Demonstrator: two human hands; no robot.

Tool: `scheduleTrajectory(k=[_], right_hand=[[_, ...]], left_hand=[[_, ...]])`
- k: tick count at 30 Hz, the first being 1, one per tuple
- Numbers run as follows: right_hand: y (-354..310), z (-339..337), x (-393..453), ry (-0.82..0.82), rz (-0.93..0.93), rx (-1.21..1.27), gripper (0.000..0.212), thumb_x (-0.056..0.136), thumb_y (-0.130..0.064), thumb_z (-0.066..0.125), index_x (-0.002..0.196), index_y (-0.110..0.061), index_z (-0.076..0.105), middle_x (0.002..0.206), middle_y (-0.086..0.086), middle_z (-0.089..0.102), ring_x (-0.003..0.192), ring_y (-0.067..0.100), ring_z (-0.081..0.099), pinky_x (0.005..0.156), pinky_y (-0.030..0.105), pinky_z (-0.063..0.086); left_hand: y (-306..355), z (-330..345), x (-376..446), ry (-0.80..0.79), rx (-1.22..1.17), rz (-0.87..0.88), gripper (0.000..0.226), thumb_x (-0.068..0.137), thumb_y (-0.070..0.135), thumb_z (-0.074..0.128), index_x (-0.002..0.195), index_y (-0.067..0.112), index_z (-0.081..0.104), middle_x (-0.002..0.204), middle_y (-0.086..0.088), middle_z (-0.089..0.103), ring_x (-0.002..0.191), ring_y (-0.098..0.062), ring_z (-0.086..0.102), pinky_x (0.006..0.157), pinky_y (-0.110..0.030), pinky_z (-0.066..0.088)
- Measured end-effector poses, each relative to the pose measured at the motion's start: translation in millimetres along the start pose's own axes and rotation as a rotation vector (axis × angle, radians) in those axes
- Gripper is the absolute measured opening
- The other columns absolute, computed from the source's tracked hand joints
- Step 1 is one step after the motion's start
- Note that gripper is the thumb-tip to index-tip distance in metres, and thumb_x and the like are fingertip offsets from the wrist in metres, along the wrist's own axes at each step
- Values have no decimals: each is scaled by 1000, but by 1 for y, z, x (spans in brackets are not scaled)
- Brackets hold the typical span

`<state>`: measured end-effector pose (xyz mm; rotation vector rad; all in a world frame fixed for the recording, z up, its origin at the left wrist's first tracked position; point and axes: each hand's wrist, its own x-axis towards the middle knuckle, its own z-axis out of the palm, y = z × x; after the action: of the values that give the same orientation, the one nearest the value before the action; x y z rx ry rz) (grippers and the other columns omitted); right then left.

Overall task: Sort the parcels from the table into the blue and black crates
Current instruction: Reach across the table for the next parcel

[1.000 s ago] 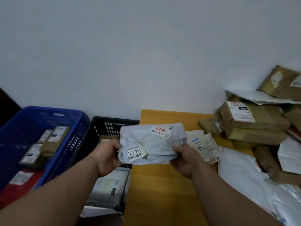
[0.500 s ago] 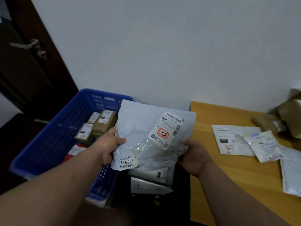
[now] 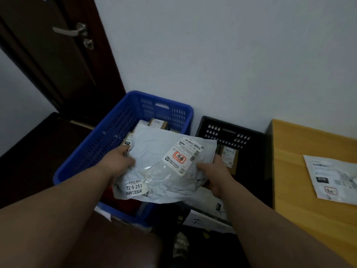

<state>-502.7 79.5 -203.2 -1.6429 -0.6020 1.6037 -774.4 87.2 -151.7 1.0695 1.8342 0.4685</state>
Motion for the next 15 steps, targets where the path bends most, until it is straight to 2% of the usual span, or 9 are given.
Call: scheduleTrajectory(k=[1, 3, 6, 8, 10, 11, 13, 15], right_hand=[[-1, 11, 9, -7, 1, -21, 68, 87, -3, 64, 140, -32, 33, 126, -1, 56, 106, 26, 59, 80, 48, 56], [-6, 33, 26, -14, 6, -74, 92, 87, -1, 65, 151, -40, 11, 136, -4, 44, 117, 27, 50, 92, 54, 51], [-12, 67, 53, -11, 5, -157, 107, 86, -3, 69, 153, -40, -7, 152, 8, 34, 129, 33, 45, 101, 58, 44], [-11, 90, 70, -33, -12, -223, 112, 86, -3, 70, 152, -40, -13, 151, 11, 35, 124, 30, 48, 101, 56, 45], [-6, 111, 85, -69, -62, -316, 112, 87, -5, 68, 150, -41, -17, 145, 12, 42, 110, 21, 49, 99, 49, 47], [-2, 120, 92, -88, -93, -375, 110, 88, -6, 67, 150, -41, -18, 143, 11, 44, 105, 18, 48, 96, 43, 48], [8, 138, 104, -118, -132, -488, 108, 88, -8, 64, 149, -45, -17, 139, 11, 47, 100, 16, 51, 87, 33, 49], [20, 154, 115, -149, -117, -591, 107, 88, -12, 64, 146, -50, -18, 133, 13, 49, 100, 21, 57, 87, 33, 52]], left_hand=[[-2, -7, 10, 11, 39, -2, 43, 86, 7, 64, 127, 16, 57, 114, -14, 64, 100, -32, 63, 94, -48, 51], [-5, -21, 29, 52, 89, -6, 36, 86, 9, 65, 120, 18, 61, 111, -11, 65, 100, -30, 62, 94, -46, 50], [-13, -41, 65, 124, 127, -13, 46, 89, 12, 61, 133, 23, 53, 124, -9, 61, 109, -29, 58, 96, -42, 47], [-22, -53, 88, 194, 158, -7, 64, 91, 13, 60, 148, 27, 34, 128, -7, 57, 115, -31, 55, 95, -35, 42], [-34, -64, 106, 250, 203, 11, 79, 92, 11, 57, 153, 33, 12, 116, -8, 58, 106, -31, 57, 85, -34, 39], [-40, -68, 115, 256, 258, 32, 83, 93, 8, 56, 153, 36, 6, 117, -11, 59, 100, -30, 59, 83, -35, 40], [-57, -76, 132, 218, 387, 55, 90, 92, 6, 54, 150, 46, 0, 130, -10, 54, 98, -29, 59, 81, -36, 43], [-74, -83, 150, 151, 528, 48, 94, 90, 4, 51, 146, 55, -4, 145, -11, 41, 110, -31, 56, 82, -36, 45]])
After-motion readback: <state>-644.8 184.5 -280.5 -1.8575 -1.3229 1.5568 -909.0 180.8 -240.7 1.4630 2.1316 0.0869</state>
